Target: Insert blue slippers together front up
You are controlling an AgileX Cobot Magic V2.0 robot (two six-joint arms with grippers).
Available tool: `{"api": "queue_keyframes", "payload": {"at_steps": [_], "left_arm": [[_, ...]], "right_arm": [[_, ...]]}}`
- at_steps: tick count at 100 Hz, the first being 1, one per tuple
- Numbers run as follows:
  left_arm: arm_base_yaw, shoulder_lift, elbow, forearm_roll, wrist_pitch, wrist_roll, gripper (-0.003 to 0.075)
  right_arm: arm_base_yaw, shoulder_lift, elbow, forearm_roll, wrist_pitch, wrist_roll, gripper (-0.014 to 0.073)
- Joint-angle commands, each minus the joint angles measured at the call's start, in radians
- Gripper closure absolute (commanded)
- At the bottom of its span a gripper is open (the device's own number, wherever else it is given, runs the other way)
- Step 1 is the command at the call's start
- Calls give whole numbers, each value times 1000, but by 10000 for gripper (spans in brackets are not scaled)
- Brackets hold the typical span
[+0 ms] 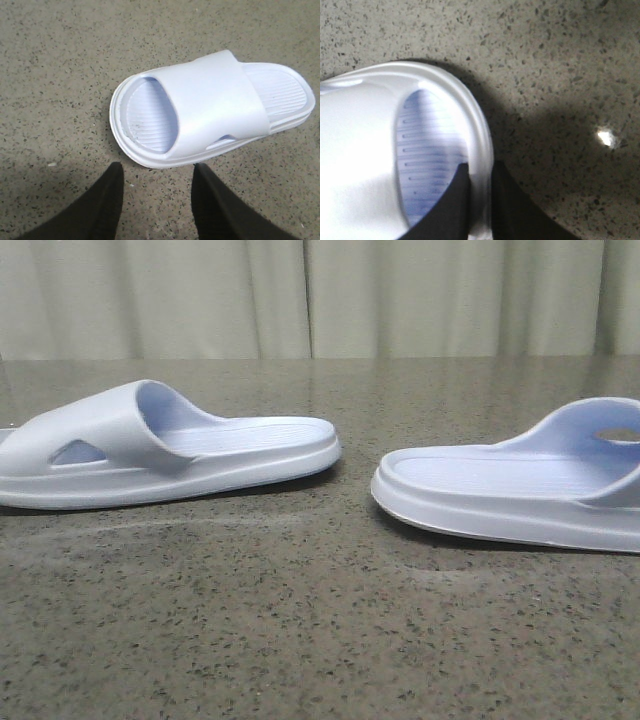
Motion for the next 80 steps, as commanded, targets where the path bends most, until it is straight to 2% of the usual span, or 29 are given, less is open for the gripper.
{"api": "queue_keyframes", "payload": {"at_steps": [1,28,43,63,80], "left_arm": [[-7,41,-38,-50,-46,0,439],[16,195,-119,-183,-12,73,439],[131,271,-189,-319,108,180,438],[298,370,-229,-351,266,265,439],[310,437,-248,-390,344,326,438]], "right_arm": [[-5,-13,-27,13,-3,-16,701],[-5,-13,-27,13,-7,-16,701],[-5,-13,-27,13,-19,-16,701],[-5,-13,-27,29,-26,-16,701],[-3,-13,-27,31,-34,-16,701]]}}
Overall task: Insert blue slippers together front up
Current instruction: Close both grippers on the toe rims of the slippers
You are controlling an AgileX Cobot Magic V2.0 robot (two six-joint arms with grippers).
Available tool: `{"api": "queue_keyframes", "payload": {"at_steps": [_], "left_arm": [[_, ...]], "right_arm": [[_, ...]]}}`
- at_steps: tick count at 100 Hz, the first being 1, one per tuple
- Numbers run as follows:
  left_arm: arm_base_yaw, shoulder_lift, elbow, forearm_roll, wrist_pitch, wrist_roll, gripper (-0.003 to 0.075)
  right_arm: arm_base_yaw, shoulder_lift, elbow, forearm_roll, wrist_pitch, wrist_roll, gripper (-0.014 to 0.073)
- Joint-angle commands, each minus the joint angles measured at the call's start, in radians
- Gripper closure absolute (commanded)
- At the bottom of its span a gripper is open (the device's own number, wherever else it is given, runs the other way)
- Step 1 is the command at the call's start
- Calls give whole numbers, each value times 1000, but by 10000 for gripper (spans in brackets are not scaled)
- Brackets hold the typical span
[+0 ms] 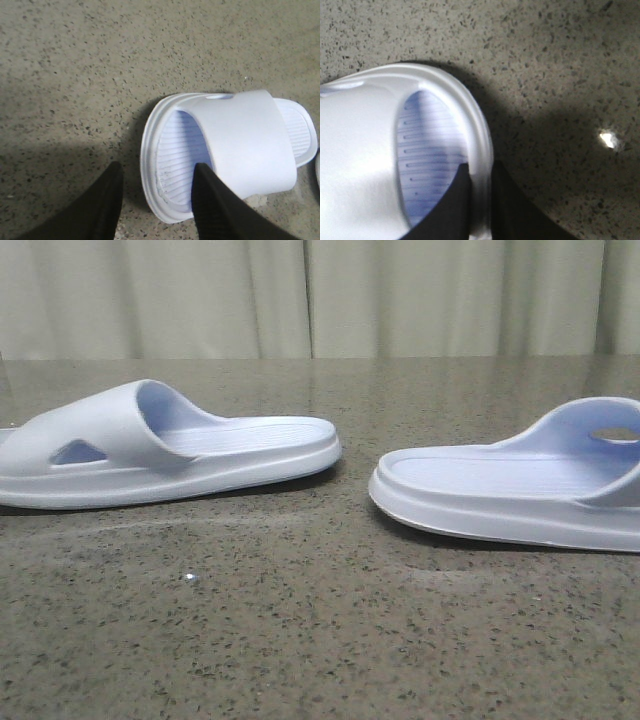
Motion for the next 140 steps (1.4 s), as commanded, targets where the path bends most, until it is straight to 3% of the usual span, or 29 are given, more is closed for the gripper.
{"api": "queue_keyframes", "payload": {"at_steps": [1,98,114,129,140], "left_arm": [[3,17,-40,-86,52,38,439],[-83,190,-40,-132,34,103,451],[-83,190,-40,-149,34,125,538],[-83,190,-40,-151,36,130,707],[-79,190,-40,-158,7,147,705]], "right_arm": [[-3,-13,-27,21,-28,-14,701],[-3,-13,-27,21,-34,-14,701],[-3,-13,-27,21,-34,-14,701],[-3,-13,-27,21,-34,-14,701],[-3,-13,-27,21,-39,-14,701]]}}
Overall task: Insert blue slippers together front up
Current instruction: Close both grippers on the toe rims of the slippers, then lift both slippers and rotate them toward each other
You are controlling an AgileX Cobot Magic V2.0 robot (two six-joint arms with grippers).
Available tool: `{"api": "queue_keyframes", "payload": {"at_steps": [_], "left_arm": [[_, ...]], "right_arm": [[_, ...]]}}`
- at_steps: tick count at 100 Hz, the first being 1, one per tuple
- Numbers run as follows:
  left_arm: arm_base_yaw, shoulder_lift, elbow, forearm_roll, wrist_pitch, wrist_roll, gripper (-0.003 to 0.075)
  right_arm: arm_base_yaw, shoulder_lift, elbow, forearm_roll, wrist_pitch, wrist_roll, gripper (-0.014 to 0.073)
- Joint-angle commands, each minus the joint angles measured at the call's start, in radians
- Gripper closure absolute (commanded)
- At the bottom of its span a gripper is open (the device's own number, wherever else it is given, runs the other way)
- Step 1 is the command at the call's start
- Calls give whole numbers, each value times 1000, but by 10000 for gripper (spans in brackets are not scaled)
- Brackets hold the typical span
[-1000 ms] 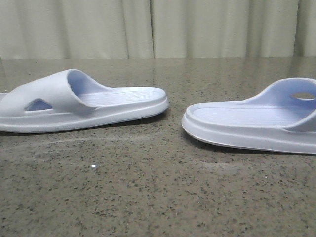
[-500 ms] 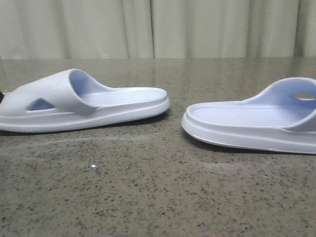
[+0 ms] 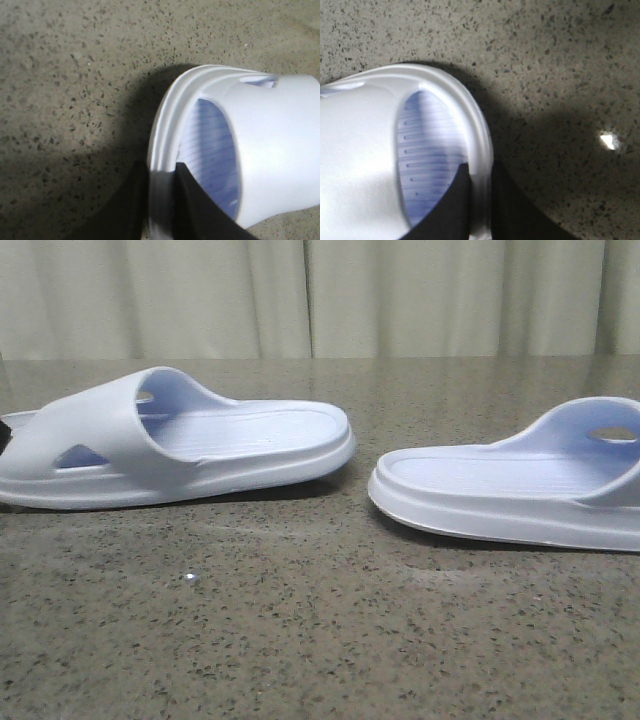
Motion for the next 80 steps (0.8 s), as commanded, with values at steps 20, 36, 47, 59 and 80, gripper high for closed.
{"api": "queue_keyframes", "payload": {"at_steps": [20,36,47,59,80], "left_arm": [[54,-63,-27,-102,-7,68,705],[84,-106,-27,-120,1,75,705],[84,-121,-27,-138,25,77,705],[84,-121,-27,-177,57,83,705],[89,-121,-62,-184,92,83,705]], "right_arm": [[-3,-51,-27,36,-77,-11,701],[-3,-122,-27,83,-125,-34,701],[-3,-158,-27,184,-127,-105,701],[-3,-183,-27,302,-127,-179,701],[-3,-210,-30,385,-142,-214,701]]}}
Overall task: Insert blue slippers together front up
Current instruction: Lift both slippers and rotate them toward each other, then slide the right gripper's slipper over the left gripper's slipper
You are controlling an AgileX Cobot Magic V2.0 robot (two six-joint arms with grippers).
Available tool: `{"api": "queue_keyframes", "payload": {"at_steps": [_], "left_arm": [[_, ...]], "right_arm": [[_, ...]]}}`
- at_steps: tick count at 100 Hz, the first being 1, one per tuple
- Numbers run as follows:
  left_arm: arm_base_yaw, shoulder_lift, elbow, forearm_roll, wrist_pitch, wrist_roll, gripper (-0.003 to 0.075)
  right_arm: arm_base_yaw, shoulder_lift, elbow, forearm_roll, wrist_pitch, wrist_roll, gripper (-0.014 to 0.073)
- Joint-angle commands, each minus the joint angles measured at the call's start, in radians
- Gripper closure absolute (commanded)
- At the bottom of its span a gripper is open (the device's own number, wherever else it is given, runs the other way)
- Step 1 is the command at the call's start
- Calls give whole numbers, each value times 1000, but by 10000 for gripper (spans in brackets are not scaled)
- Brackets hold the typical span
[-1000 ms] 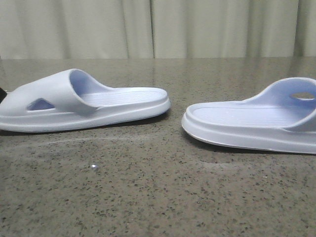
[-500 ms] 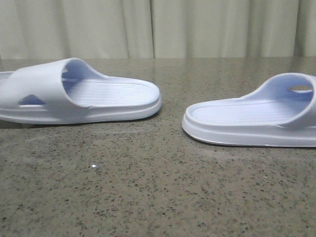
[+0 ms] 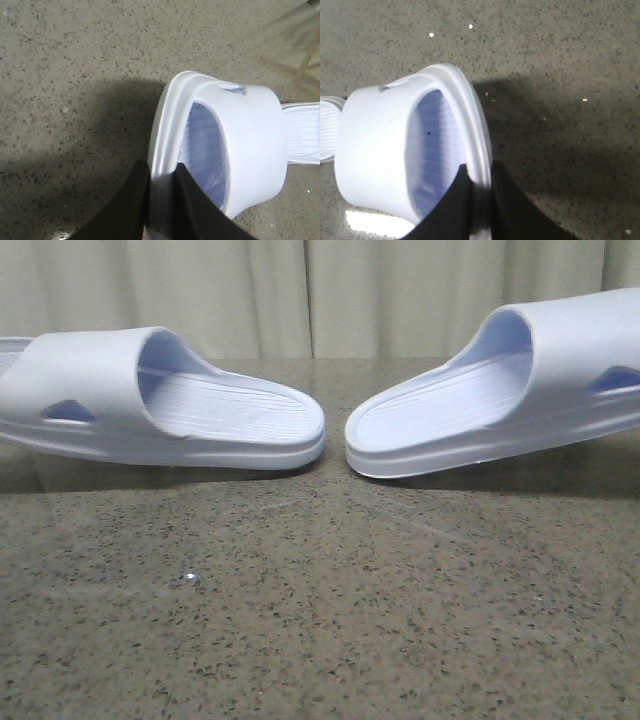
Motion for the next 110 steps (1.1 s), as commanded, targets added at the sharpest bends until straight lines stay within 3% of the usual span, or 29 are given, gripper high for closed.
{"api": "queue_keyframes", "payload": {"at_steps": [1,30,78,110], "left_arm": [[7,-31,-50,-78,39,2,705],[42,-31,-70,-104,77,2,705],[42,14,-70,-207,227,2,705],[42,14,-70,-231,244,2,705]], "right_arm": [[-3,-33,-30,75,-37,-24,701],[-3,-60,-91,114,-32,-29,701],[-3,51,-110,435,103,-250,701],[5,141,-110,491,123,-355,701]]}}
